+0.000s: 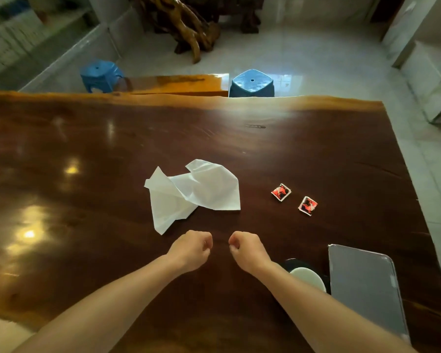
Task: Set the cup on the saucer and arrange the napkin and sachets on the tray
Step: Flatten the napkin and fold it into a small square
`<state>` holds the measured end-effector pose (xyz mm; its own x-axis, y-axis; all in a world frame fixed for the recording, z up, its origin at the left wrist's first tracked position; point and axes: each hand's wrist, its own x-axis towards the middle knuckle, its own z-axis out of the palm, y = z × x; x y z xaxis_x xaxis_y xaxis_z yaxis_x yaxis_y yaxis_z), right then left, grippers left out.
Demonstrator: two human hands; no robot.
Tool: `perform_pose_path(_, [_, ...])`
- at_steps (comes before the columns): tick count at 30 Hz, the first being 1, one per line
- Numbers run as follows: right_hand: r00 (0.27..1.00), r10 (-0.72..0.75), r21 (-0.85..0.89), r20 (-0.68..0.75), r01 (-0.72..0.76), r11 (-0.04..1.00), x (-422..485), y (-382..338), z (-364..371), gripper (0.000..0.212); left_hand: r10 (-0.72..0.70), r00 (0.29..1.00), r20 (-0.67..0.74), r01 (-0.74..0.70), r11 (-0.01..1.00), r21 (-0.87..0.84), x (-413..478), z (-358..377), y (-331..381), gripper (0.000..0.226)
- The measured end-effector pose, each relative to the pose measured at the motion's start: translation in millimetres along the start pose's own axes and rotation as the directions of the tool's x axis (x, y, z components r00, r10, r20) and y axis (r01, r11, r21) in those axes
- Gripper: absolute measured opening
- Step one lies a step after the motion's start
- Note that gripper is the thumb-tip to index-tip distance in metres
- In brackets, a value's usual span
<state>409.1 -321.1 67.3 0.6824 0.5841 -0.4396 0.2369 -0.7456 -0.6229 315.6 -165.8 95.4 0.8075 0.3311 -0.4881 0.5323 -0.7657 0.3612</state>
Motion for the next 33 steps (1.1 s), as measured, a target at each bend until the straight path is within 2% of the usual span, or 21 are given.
perform_pose_path(8, [0.995, 0.07, 0.003, -0.069, -0.07, 0.998, 84.8, -78.8, 35.6, 0.023, 0.168, 0.985, 0.038, -0.171, 0.973, 0.152, 88.8, -57.2, -88.7, 0.02])
perform_pose_path(13, [0.996, 0.066, -0.019, -0.061, -0.068, 0.998, 126.2, -109.5, 62.9, 0.032, 0.212, 0.977, -0.02, -0.205, 0.961, 0.187, 142.2, -74.4, -131.8, 0.026])
perform_pose_path(18, [0.996, 0.085, -0.214, 0.014, -0.08, 0.974, 165.6, -116.8, 79.9, 0.031, 0.283, 0.959, 0.035, -0.278, 0.903, 0.326, 184.6, -75.9, -157.1, 0.04])
perform_pose_path(22, [0.992, 0.111, -0.333, 0.066, -0.083, 0.939, 184.1, -111.6, 90.4, 0.03, 0.32, 0.947, 0.0, -0.306, 0.904, 0.3, 204.3, -66.6, -167.5, 0.052])
perform_pose_path(26, [0.997, 0.055, -0.401, 0.062, -0.025, 0.916, 190.5, -102.1, 100.3, 0.031, 0.31, 0.951, -0.009, -0.298, 0.922, 0.248, 215.1, -57.8, -170.4, 0.037])
perform_pose_path(30, [0.999, -0.018, -0.35, -0.051, -0.001, 0.937, 185.4, -100.4, 96.2, 0.025, 0.29, 0.957, -0.02, -0.277, 0.931, 0.237, 213.7, -60.3, -164.2, 0.011])
perform_pose_path(33, [0.988, -0.016, -0.261, -0.155, -0.026, 0.965, 176.3, -104.2, 79.5, 0.012, 0.35, 0.933, -0.085, -0.332, 0.927, 0.174, 201.5, -67.8, -149.8, 0.018])
